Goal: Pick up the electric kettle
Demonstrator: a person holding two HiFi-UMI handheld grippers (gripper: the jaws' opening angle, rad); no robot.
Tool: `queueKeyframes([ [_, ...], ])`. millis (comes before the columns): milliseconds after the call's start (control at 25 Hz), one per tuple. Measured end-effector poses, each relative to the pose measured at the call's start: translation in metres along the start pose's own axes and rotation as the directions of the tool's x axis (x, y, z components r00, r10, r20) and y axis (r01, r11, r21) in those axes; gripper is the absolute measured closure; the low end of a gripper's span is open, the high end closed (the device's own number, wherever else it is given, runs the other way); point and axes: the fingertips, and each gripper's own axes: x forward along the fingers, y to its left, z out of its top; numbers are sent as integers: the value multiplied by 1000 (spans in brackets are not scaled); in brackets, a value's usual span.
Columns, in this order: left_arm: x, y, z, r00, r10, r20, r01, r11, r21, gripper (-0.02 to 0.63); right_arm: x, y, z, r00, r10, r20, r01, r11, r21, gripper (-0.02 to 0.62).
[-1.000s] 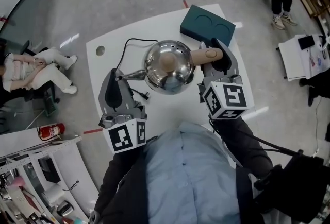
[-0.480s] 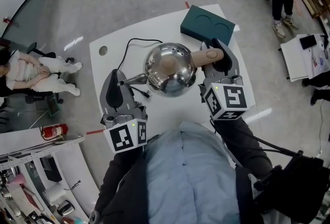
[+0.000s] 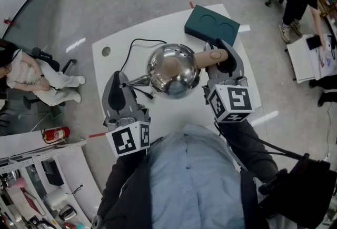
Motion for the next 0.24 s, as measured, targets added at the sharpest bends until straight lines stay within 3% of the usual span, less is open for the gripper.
queueKeyframes([
  [240,-1,-2,-2,1000,0,-3,0,1000,-2,604,-3,-2,-1,1000,-4,0,4,1000,-2,459],
])
